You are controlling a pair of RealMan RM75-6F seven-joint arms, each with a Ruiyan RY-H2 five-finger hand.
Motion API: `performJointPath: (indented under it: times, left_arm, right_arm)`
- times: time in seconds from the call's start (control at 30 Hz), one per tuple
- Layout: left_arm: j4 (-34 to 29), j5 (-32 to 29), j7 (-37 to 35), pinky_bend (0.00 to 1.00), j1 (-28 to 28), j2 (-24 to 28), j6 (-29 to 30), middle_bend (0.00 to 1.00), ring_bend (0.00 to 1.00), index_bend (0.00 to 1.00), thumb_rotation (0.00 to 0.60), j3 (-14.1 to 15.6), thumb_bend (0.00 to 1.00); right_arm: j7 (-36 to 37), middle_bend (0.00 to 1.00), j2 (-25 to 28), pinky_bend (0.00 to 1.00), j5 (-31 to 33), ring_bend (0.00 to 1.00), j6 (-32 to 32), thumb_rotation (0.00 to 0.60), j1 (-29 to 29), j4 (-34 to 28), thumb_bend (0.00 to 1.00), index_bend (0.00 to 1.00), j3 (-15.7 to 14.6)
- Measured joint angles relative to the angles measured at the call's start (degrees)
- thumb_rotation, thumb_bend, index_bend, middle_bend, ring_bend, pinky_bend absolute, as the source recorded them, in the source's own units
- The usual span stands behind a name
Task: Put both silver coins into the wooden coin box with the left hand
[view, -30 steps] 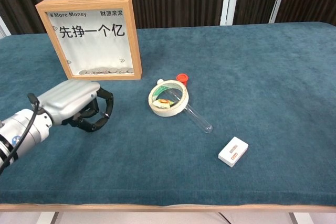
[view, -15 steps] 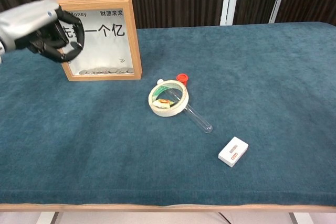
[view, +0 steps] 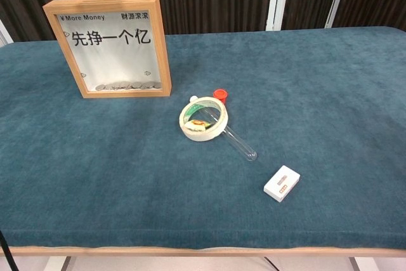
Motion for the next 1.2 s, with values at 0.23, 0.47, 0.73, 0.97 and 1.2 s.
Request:
performJointPath:
  times: [0.23,0.47,0.73,0.97,1.2]
  left_arm:
    - [8.49,-13.96,1.12,1.00,-8.37,0.90,-6.00,1.00,1.00,0.76,0.600,-1.85,0.70]
    - [19.49,-20.16,0.78,1.00,-14.11,-0.01,-10.90,1.00,1.00,0.76,0.600,-0.93,0.70]
    - [24.89,-24.75,0.51,1.00,-16.84,-0.21,-14.79,1.00,1.00,0.76,0.600,3.68,0.69]
    - [23.64,-26.49,0.62,1.00,-17.92,0.44,-13.25,1.00,1.00,0.75,0.600,5.85,0.68]
    - [23.83,-28.21,0.59,1.00,-18.93,-0.49,-12.67,1.00,1.00,0.74,0.600,7.69,0.67]
  right_arm:
    - [1.63,0.00,0.44,0.03,1.05,0.00,-0.47,0.600,0.22,0.42,0.10,0.00,0.48]
    - [2.16,0.00,0.66,0.03,2.22,0.00,-0.90,0.600,0.32,0.72,0.10,0.00,0.93]
    - [1.95,0.00,0.62,0.03,2.38,0.00,-1.10,0.600,0.41,0.63,0.10,0.00,0.97]
    - [2.01,0.00,0.63,0.03,2.00,0.00,-1.05,0.600,0.50,0.47,0.10,0.00,0.87]
    - [2.62,0.00,0.88,0.03,1.57,0.00,-0.45,0.600,0.24,0.46,0.10,0.00,0.75]
